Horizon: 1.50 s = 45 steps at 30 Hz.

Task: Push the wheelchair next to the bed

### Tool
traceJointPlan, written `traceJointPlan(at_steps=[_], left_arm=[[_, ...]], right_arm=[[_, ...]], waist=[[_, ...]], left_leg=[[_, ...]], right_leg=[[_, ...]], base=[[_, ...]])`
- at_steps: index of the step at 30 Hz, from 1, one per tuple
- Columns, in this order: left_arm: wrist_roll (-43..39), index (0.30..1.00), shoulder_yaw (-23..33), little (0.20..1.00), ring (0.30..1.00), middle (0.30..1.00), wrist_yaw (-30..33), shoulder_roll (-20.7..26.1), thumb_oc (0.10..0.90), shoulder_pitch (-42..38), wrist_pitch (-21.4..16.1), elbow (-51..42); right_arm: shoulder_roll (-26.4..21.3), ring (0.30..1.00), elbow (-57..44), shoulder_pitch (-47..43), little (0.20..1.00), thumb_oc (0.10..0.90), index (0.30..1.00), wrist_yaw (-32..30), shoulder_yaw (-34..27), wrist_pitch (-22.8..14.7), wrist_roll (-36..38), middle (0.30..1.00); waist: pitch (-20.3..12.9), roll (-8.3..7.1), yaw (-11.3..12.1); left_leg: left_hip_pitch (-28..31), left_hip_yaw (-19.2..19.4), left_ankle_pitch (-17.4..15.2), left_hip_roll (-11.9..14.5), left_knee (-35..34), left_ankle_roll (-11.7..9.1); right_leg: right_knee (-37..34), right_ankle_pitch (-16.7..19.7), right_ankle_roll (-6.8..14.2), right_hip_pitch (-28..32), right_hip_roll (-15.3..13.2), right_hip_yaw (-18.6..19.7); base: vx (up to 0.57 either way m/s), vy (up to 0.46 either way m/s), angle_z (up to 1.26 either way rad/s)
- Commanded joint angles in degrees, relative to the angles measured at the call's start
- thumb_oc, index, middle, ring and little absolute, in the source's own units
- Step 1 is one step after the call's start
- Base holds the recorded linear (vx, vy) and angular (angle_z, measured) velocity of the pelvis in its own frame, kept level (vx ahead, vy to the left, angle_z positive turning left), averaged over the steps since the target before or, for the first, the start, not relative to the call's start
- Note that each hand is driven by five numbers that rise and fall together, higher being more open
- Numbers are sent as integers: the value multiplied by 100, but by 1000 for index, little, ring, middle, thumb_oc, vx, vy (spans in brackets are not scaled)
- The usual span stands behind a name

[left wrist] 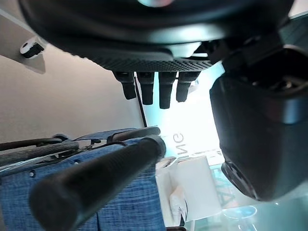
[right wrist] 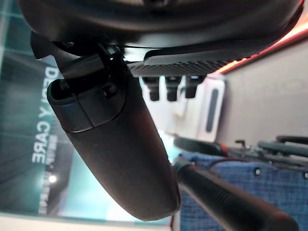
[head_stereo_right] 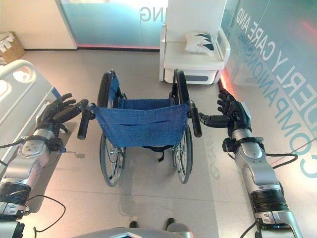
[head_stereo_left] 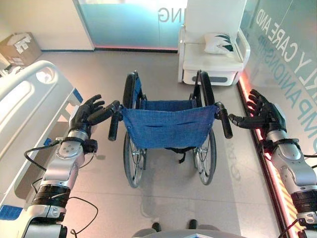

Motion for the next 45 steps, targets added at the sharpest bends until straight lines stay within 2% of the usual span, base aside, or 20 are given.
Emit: traceJointPlan(at_steps=[1,11,16,22,27,34,40,45], left_arm=[[193,900,-137,900,900,900,237,266,800,-664,-415,247],[105,900,-722,900,900,900,544,-121,800,-1194,-463,761],[86,900,-865,900,900,900,576,-242,800,-1340,-486,865],[84,900,-1043,900,900,900,590,-334,800,-1563,-484,947],[91,900,-1169,900,900,900,571,-412,800,-1667,-489,959],[47,900,-1338,900,900,900,548,-497,800,-1863,-488,1102],[-1,900,-1401,900,900,900,515,-508,800,-1913,-502,1172],[32,900,-1413,900,900,900,498,-532,800,-1903,-508,1171]], right_arm=[[-160,900,-406,-661,900,800,900,-88,209,-450,-103,900],[396,900,85,-1199,900,800,900,-505,828,-515,201,900],[576,900,260,-1403,900,800,900,-685,1076,-395,33,900],[690,900,674,-1677,900,800,900,-1107,1335,9,-136,900],[941,900,984,-1834,900,800,900,-1518,1378,95,767,900],[1183,900,1356,-2161,900,800,900,-2098,1393,83,829,900],[1240,900,1581,-2264,900,800,900,-2175,1453,165,800,900],[1237,900,1600,-2246,900,800,900,-1972,1475,203,789,900]], waist=[[-524,-83,-63],[-495,-93,-3],[-489,-87,30],[-477,-84,75],[-451,-79,126],[-451,-60,182],[-452,-57,217],[-439,-64,223]], left_leg=[[-107,281,-188,-140,20,-127],[-87,268,-182,-159,20,-125],[-77,260,-175,-168,20,-124],[-63,233,-175,-184,20,-130],[-44,194,-176,-196,20,-122],[-26,163,-174,-207,20,-130],[-15,131,-170,-213,20,-128],[-19,115,-161,-211,20,-130]], right_leg=[[144,32,188,-81,16,-31],[148,40,190,-48,-8,-110],[161,30,177,-39,-11,-139],[154,25,170,-5,-15,-176],[149,13,139,32,-5,-199],[145,3,123,68,0,-222],[155,-8,112,89,-3,-245],[167,-13,106,90,-5,-261]], base=[[0,0,0],[6,-1,0],[6,0,1],[0,0,0],[5,0,1],[15,4,1],[9,2,2],[0,0,0]])
